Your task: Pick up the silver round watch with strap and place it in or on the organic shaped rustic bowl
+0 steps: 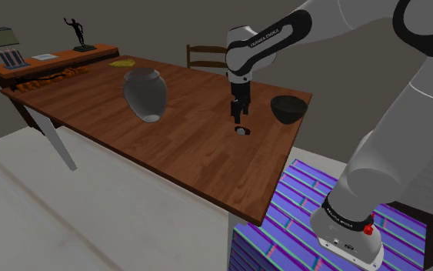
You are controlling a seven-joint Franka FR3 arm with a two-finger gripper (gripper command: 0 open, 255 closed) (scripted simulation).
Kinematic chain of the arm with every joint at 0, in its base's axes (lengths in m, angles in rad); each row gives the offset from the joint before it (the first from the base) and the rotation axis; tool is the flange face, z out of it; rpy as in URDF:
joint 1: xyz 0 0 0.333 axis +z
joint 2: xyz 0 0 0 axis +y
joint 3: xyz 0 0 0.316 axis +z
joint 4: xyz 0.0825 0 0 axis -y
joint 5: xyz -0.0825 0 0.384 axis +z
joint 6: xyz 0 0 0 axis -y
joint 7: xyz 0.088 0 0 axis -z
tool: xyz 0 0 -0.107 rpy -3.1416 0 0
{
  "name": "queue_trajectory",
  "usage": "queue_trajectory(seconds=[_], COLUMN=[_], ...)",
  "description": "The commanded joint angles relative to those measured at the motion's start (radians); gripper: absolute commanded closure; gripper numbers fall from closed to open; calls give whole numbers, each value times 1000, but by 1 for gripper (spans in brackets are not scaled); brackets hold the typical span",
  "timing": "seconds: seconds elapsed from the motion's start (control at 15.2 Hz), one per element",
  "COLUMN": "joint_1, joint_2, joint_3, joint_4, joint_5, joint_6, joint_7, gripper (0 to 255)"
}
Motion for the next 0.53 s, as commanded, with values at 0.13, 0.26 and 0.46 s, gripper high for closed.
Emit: queue_trajectory(seconds=[0.13,0.26,0.46], joint_1=[0,0,0], joint_2=[31,40,48], joint_3=[0,-1,-1], joint_4=[-24,-42,-56], joint_5=[0,1,2], joint_6=[56,83,105], joint_7=[-3,-4,-4], gripper=[0,0,0])
